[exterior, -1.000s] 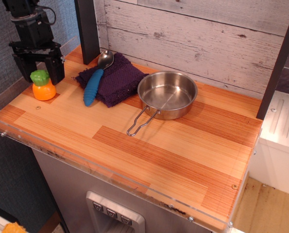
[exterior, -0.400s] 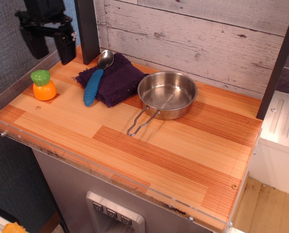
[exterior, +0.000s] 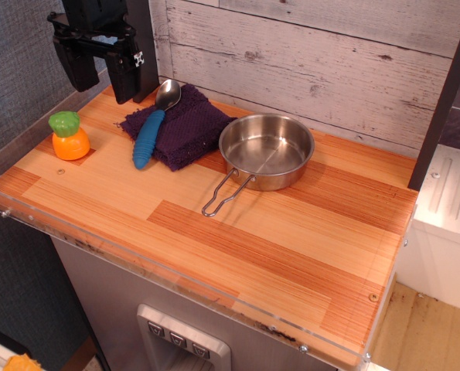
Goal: Pick up the orange carrot and place it on the left of the blue spoon
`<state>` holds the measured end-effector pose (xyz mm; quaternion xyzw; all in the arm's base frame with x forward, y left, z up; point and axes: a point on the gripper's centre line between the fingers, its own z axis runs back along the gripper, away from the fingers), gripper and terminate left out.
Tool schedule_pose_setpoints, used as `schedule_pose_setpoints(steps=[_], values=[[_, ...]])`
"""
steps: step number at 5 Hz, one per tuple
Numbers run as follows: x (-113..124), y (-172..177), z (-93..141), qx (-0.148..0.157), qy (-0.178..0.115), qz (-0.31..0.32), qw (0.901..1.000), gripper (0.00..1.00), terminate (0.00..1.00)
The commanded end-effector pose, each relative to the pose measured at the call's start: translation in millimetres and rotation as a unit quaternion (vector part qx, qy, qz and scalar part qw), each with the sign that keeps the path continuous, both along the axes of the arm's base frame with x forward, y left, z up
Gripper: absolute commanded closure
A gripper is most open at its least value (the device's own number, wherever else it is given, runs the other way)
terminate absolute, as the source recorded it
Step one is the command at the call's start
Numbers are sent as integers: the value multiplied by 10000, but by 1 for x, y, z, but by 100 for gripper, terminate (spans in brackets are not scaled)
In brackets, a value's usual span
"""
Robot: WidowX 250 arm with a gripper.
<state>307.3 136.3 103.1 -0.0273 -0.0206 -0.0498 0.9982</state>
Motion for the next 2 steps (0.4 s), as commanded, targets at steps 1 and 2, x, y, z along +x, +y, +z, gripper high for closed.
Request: schedule_pose_setpoints(steps=[1, 2], values=[[-8, -4, 26, 353, -421, -343, 9979, 0, 0], [-8, -4, 26, 353, -421, -343, 9979, 0, 100]])
